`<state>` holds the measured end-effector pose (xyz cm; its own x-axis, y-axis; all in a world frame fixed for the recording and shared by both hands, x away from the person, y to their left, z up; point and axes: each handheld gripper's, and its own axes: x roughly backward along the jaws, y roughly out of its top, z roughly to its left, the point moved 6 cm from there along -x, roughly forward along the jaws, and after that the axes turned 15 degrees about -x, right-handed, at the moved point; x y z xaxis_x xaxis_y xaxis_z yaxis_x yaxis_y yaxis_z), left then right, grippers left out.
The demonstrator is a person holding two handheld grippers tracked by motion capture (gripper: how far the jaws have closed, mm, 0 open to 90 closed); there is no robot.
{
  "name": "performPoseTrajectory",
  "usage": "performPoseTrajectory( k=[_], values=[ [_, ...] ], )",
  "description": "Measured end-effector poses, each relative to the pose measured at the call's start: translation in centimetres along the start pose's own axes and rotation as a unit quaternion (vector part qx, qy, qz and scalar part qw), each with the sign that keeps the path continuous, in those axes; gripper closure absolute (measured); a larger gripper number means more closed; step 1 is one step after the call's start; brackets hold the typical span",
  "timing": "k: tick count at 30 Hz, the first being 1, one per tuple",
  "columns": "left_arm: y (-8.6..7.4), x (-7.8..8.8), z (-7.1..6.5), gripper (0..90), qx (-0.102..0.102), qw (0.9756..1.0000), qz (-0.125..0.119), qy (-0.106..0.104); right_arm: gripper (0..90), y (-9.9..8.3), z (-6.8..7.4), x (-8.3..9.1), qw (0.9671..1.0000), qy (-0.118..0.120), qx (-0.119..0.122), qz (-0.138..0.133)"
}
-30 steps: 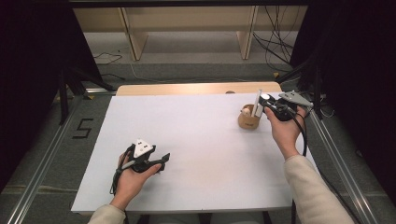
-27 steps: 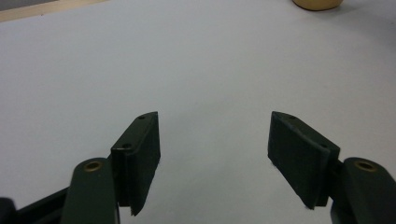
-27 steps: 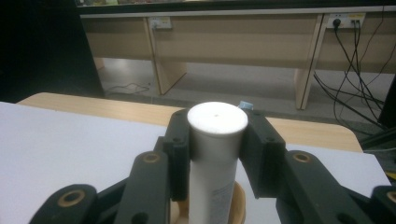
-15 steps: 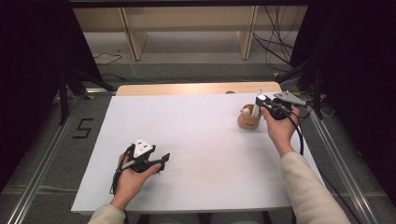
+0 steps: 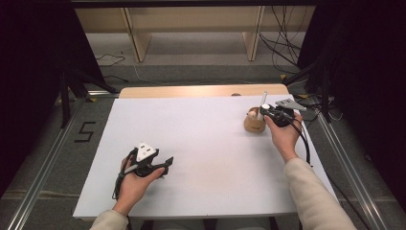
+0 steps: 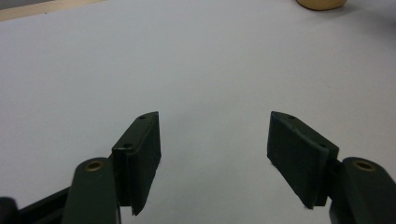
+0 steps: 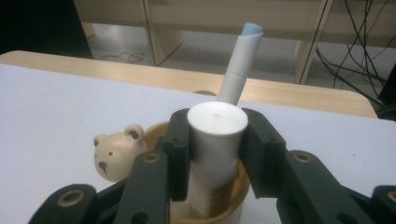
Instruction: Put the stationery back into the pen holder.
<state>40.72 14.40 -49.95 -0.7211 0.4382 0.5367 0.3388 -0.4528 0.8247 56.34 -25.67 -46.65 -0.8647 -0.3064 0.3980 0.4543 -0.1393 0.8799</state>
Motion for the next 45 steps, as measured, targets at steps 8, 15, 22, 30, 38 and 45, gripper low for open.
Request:
performPoseTrajectory(
  k=[8, 15, 22, 30, 38, 45],
  values=[
    [0.0, 0.0, 0.0, 35.1, -0.002, 1.0, 0.0, 0.0, 65.3, -0.8, -0.1, -0.5, 0.9998, -0.005, 0.009, 0.015],
    [0.0, 0.0, -0.1, 37.1, 0.001, 1.0, -0.002, -0.001, 57.9, -0.9, 0.2, -0.3, 0.9998, -0.005, 0.01, 0.018],
    [0.0, 0.1, -0.1, 40.2, 0.002, 1.0, -0.002, -0.002, 48.9, -0.8, 0.3, 0.9, 0.9999, 0.001, 0.01, 0.008],
    [-0.1, 0.1, -0.2, 43.9, 0.003, 1.0, -0.001, -0.006, 43.8, -1.2, 0.5, 2.5, 0.9998, 0.019, 0.007, 0.006],
    [-0.2, 0.3, -0.2, 53.1, 0.006, 1.0, 0.006, -0.002, 40.6, -3.5, 1.2, 3.8, 0.9989, 0.036, 0.011, 0.029],
    [-0.4, 0.8, -0.3, 77.0, 0.011, 0.9997, 0.022, 0.006, 36.3, -5.6, 2.5, 5.0, 0.9964, 0.067, 0.009, 0.05]
  ],
)
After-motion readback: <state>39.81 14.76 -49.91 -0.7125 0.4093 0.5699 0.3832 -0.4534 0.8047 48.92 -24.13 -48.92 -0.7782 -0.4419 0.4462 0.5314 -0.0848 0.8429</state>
